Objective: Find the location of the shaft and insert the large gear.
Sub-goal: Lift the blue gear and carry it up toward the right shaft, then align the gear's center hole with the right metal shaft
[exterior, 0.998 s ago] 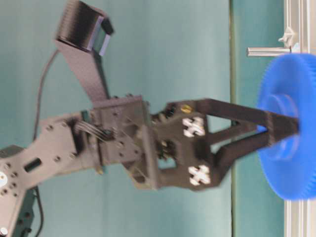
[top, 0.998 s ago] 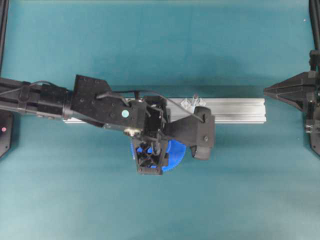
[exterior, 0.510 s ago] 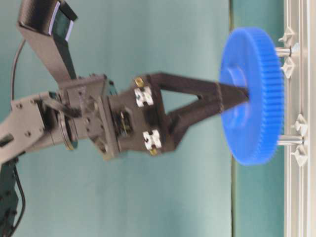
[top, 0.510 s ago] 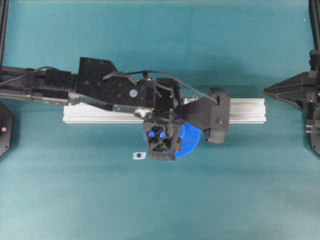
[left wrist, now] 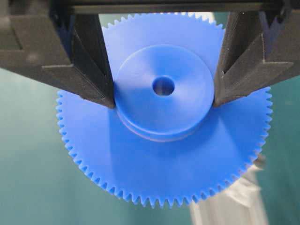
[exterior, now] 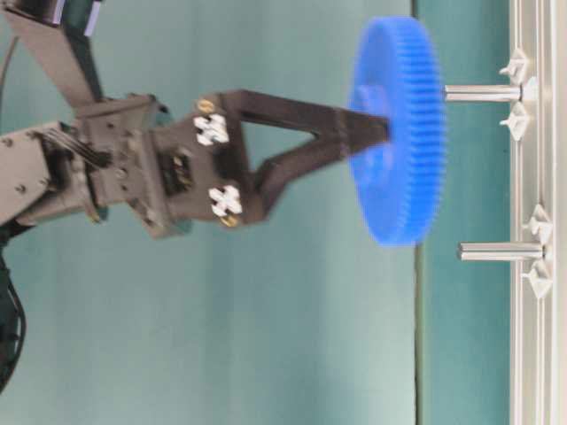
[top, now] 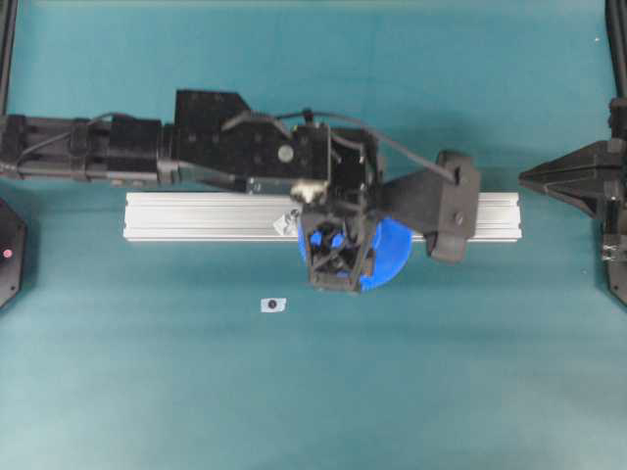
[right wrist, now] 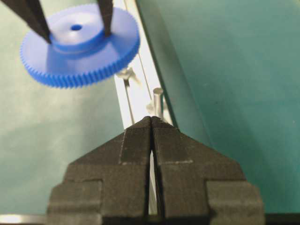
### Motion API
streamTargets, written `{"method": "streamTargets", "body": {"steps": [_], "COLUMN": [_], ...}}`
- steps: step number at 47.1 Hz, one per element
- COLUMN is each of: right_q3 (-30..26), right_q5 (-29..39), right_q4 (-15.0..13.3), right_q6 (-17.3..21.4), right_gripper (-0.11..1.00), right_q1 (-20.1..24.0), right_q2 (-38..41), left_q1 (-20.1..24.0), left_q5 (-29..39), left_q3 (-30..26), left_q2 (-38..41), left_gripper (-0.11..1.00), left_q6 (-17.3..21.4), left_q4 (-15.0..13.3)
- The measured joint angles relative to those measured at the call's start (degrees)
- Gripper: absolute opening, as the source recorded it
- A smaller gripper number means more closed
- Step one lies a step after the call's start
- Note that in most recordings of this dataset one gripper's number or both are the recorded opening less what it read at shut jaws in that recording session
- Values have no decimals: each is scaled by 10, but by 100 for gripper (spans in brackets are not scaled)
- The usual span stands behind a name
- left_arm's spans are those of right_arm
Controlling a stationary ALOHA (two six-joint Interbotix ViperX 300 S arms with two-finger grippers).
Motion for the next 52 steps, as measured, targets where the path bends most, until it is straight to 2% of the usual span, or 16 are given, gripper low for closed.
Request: {"method": "streamTargets", "body": {"steps": [32,52], "right_q3": [0,3], "right_q5": [0,0], "right_q4": [0,0], "right_q6": [1,1], "right_gripper": [-1,-1], "right_q1": [0,0], "right_q2": [-1,-3], "left_q1": [28,43], "left_q5": [40,57], "left_q3": [-89,-142], "left_q2": [56,104], "left_gripper": [70,70], "left_q6": [34,35], "left_q4": [0,0]}}
